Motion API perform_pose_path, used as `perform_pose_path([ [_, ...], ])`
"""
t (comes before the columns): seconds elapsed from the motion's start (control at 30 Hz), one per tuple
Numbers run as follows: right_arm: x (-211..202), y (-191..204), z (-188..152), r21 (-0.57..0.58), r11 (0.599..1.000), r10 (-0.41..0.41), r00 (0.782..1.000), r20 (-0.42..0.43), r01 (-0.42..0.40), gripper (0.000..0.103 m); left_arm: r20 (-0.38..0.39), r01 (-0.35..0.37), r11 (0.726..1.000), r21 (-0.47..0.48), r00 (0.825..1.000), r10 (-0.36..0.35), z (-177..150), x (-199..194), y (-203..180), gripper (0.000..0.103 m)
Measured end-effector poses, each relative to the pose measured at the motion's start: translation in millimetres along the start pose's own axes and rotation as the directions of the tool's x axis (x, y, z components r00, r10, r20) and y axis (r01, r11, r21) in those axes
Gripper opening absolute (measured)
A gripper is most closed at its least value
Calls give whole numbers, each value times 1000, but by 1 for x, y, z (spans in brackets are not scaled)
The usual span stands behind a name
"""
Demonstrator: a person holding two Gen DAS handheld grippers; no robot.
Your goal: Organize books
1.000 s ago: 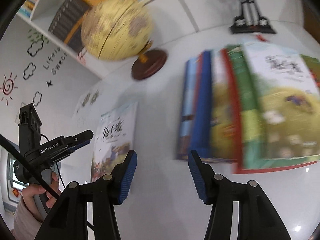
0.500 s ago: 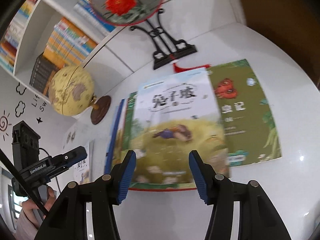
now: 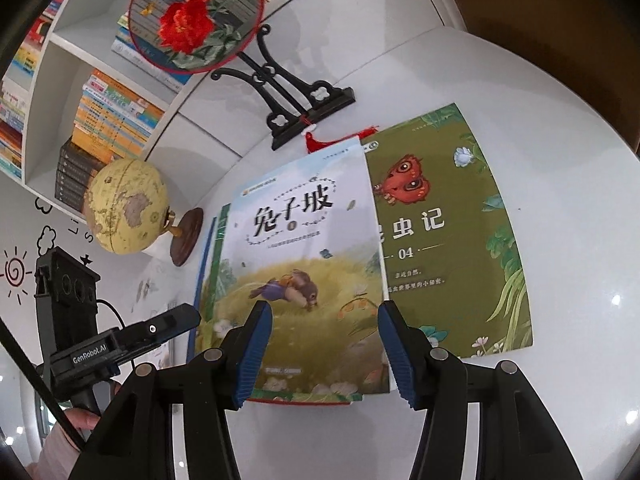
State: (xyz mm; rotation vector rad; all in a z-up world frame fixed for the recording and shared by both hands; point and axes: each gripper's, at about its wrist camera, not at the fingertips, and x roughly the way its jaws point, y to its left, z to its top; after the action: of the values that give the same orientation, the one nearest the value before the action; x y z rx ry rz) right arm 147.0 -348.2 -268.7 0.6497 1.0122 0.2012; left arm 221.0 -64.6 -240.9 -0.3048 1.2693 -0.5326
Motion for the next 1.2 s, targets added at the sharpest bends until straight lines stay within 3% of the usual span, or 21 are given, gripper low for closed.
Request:
perform_pose_path([
  [0.07,5,-3,1,0,1000,7,1000,-1,-7,54,-16,-13,1000,-12,1000,13,-2,6,4,33],
  [0.17,11,-6,1,-6,1000,-1,1000,3,1,54,10,29,999,-13,1000,-29,-4,6,8,39],
  [0.4,32,-25,0,57,998,25,999,-39,-22,56,0,104,992,-68,995,-104,0,8,20,39],
  [0.53,39,-30,-3,87,991,110,993,-45,-106,68,4,110,992,-67,994,-110,1,11,16,42],
  [0.63,41,-26,-4,74,987,142,989,-40,-139,79,12,126,990,-70,992,-125,2,14,11,52],
  [0.77,43,-25,-4,66,986,155,987,-41,-152,82,12,152,987,-44,988,-152,3,19,0,79],
  [0.83,43,-25,-4,68,986,158,987,-40,-155,82,-1,111,994,-5,994,-111,4,23,-13,83],
  [0.9,44,-25,-3,69,986,155,987,-42,-152,82,-11,76,996,56,997,-76,2,26,-25,76],
  [0.93,44,-24,-3,67,987,149,988,-46,-145,82,-24,79,994,78,997,-77,-1,30,-31,53],
  [0.97,44,-22,-2,61,989,142,988,-54,-138,81,-50,96,992,81,994,-93,-4,34,-36,37],
  [1.0,45,-20,-1,59,989,136,989,-62,-132,77,-70,106,991,82,992,-101,-7,39,-41,33],
  [1.07,40,-15,-1,54,982,181,982,-45,-179,64,-56,90,986,141,995,-82,-15,42,-56,32],
  [1.13,30,-8,-1,44,962,270,963,-15,-269,52,-63,95,980,176,994,-86,-18,42,-67,32],
  [1.2,25,0,0,8,963,270,963,-4,-270,52,-99,92,978,185,992,-75,-17,44,-69,32],
])
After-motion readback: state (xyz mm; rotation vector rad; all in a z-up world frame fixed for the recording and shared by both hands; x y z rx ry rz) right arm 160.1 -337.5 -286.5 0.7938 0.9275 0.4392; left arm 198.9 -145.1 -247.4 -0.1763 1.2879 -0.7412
